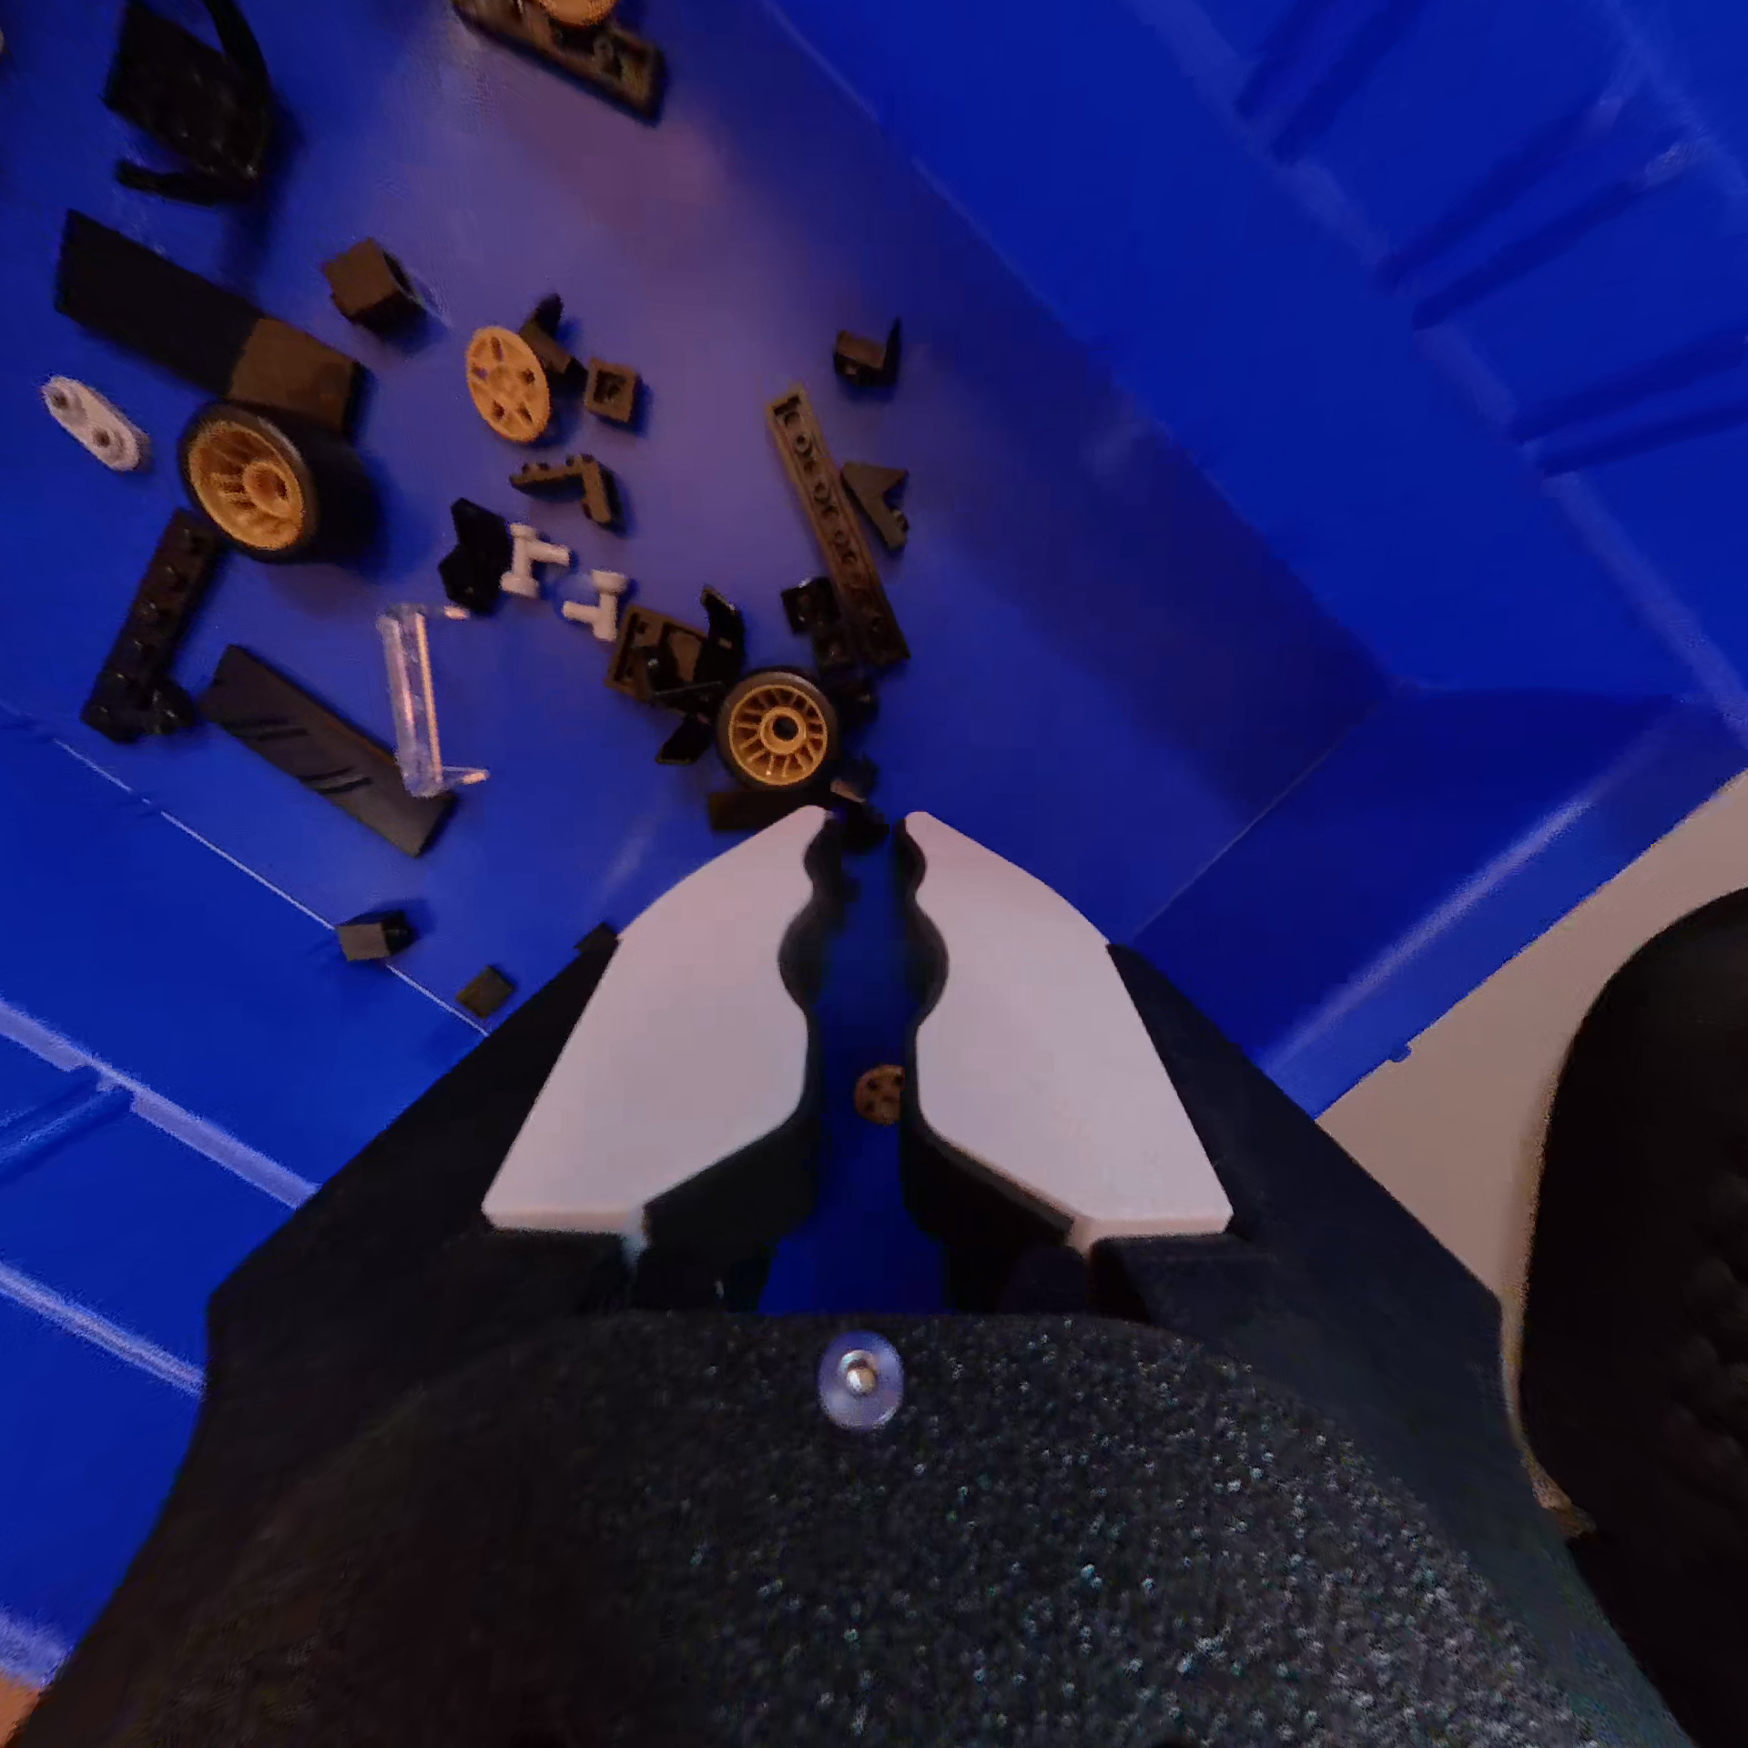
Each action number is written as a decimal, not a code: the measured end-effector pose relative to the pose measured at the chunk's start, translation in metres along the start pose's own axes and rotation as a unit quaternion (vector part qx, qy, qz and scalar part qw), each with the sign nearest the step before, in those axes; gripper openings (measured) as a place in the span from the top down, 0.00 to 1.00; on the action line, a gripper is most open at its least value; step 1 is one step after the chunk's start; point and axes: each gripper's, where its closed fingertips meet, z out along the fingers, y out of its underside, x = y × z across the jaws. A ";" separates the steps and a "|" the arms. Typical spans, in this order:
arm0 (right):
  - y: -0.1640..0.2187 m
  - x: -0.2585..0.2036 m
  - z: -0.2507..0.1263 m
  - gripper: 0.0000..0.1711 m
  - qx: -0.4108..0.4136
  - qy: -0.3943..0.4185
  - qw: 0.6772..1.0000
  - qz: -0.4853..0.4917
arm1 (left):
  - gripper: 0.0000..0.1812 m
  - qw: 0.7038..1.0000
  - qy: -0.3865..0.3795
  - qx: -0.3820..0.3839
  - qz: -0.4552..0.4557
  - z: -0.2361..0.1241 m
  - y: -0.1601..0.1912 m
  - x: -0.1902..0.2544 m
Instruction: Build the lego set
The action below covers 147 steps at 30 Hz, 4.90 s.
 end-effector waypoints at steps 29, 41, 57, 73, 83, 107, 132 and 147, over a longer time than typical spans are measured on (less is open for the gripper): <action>0.014 -0.001 0.007 0.76 -0.030 0.013 0.999 -0.003 | 0.89 0.989 -0.016 -0.080 0.125 0.003 0.009 -0.011; 0.009 0.001 0.003 0.76 -0.019 0.019 1.000 -0.014 | 0.95 0.992 -0.050 -0.016 0.116 -0.025 -0.006 -0.012; -0.010 0.004 -0.011 0.76 0.024 0.005 1.000 0.008 | 0.95 0.872 0.074 0.375 0.307 -0.120 -0.144 0.250; -0.002 0.004 -0.008 0.76 0.008 -0.003 1.000 0.017 | 0.95 0.913 0.045 0.160 0.372 0.021 -0.136 0.249; 0.000 0.003 -0.006 0.76 0.003 -0.011 1.000 0.026 | 0.94 0.911 0.102 0.116 0.383 0.032 -0.114 0.255; -0.003 0.005 -0.008 0.76 0.010 0.003 1.000 0.027 | 0.93 0.970 -0.103 0.176 0.129 -0.120 -0.041 0.010; 0.031 0.038 0.004 0.76 -0.056 0.081 0.994 0.040 | 0.90 0.929 0.032 -0.136 0.344 -0.005 0.019 -0.009; 0.022 0.040 -0.004 0.76 -0.029 0.068 0.995 0.061 | 0.94 0.902 -0.013 0.132 0.412 -0.100 -0.055 0.067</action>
